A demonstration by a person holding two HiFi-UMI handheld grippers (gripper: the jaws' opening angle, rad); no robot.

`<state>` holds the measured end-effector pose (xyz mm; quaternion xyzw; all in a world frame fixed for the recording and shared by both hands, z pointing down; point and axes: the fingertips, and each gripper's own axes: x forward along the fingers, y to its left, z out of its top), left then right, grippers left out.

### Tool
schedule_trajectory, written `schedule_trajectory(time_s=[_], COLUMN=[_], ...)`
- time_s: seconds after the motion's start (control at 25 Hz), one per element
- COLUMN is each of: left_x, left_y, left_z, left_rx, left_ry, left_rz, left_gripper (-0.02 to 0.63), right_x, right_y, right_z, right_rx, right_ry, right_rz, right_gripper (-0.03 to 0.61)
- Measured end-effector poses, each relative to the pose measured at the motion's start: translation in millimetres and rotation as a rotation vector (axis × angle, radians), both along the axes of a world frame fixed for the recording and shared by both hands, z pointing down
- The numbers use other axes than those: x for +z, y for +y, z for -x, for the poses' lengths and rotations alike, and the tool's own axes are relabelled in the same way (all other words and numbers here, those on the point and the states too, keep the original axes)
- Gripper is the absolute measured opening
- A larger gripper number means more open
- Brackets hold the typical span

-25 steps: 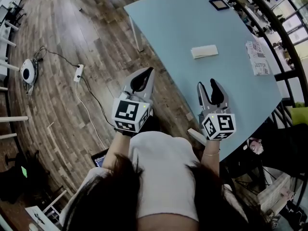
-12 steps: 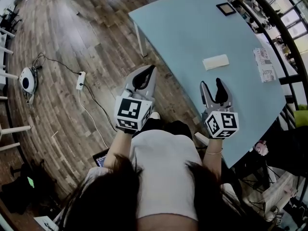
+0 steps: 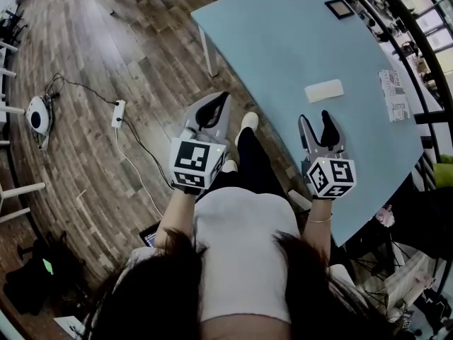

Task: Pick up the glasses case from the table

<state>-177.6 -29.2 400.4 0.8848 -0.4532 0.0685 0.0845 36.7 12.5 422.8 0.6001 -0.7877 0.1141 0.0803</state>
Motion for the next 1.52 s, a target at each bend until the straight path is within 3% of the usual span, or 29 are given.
schedule_trajectory(time_s=[0.36,0.84,1.52], left_x=[9,3,7], left_y=[-84,-206,-230], left_z=[-20,-123,-266], left_rx=[0.033,0.239,0.598], left_ry=[-0.026,-0.053,-0.063], left_rz=[-0.005,0.0,0.002], left_gripper=[0.057,0.057,0.057], right_x=[11,11,16], right_y=[-74,-152,-131], right_z=[-26,-109,-194], right_rx=[0.059,0.257,0.588], right_ry=[-0.02,-0.037,-0.067], right_rz=[-0.004,0.016,0.025], right_gripper=[0.25,0.249,0.25])
